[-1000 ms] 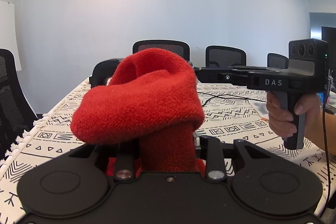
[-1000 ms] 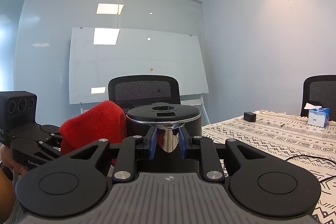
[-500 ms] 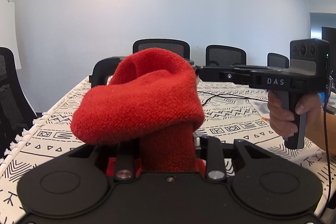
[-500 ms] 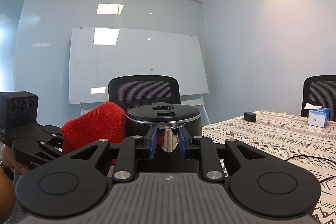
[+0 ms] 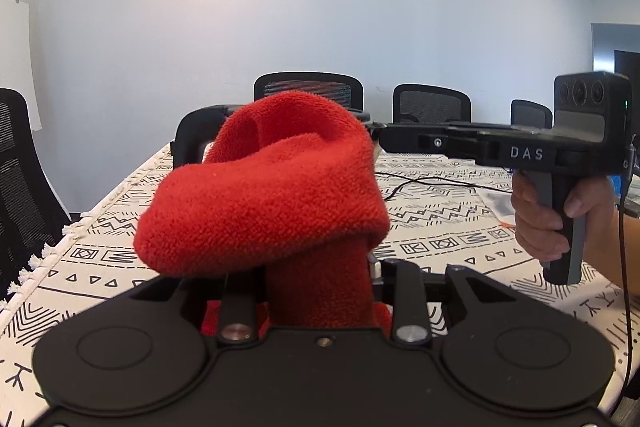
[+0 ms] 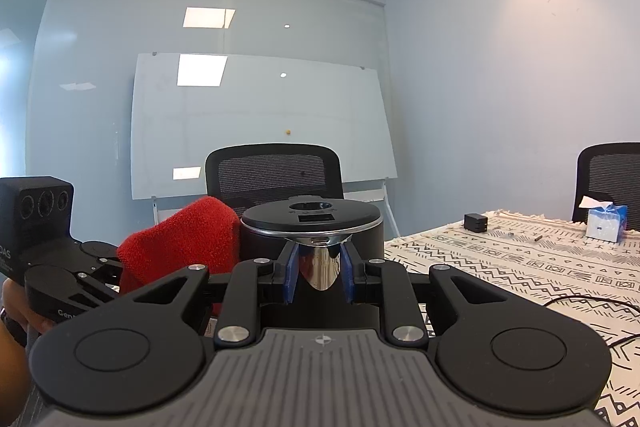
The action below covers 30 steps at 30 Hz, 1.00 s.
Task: Clean container
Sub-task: 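Keep rubbing the red cloth along the kettle wall with the left gripper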
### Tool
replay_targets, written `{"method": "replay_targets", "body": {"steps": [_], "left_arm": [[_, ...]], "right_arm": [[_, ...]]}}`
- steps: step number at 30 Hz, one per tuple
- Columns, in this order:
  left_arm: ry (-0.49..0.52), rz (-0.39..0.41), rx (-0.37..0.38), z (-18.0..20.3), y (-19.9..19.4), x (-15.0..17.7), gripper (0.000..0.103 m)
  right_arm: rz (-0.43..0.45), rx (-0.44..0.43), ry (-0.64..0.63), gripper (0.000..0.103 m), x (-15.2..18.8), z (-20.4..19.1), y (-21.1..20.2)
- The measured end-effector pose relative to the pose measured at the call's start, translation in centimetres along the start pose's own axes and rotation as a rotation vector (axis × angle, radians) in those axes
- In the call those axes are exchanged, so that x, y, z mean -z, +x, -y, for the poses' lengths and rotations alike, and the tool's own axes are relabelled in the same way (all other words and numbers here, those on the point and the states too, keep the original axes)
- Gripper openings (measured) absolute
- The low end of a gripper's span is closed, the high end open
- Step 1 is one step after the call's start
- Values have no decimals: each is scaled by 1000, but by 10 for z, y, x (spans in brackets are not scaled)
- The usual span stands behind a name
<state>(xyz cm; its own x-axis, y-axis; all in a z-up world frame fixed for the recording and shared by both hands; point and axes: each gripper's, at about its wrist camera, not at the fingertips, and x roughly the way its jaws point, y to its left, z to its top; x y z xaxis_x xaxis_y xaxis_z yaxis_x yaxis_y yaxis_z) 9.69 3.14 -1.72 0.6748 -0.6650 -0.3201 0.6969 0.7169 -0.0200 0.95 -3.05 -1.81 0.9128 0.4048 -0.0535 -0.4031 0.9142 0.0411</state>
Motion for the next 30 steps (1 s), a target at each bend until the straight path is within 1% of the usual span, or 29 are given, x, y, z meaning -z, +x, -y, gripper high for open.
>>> {"method": "replay_targets", "body": {"steps": [2,6,9,11,18,21,26,30], "left_arm": [[-7,-17,4,0,3,3,35],[-12,-20,1,0,4,1,35],[4,26,22,3,-3,-7,35],[0,35,42,5,-4,-9,35],[-2,-16,68,13,8,6,35],[7,-10,64,12,6,2,35],[8,34,54,8,-2,-10,35],[3,12,74,10,6,-2,36]], "right_arm": [[0,0,0,22,-1,0,1],[2,0,4,22,-1,-1,3],[2,2,3,22,-1,-1,3],[2,2,3,22,-1,-1,2],[3,3,2,22,-4,0,-1],[3,3,4,22,-4,1,-1],[4,4,3,22,-5,1,-2],[4,4,3,22,-5,1,-2]]}}
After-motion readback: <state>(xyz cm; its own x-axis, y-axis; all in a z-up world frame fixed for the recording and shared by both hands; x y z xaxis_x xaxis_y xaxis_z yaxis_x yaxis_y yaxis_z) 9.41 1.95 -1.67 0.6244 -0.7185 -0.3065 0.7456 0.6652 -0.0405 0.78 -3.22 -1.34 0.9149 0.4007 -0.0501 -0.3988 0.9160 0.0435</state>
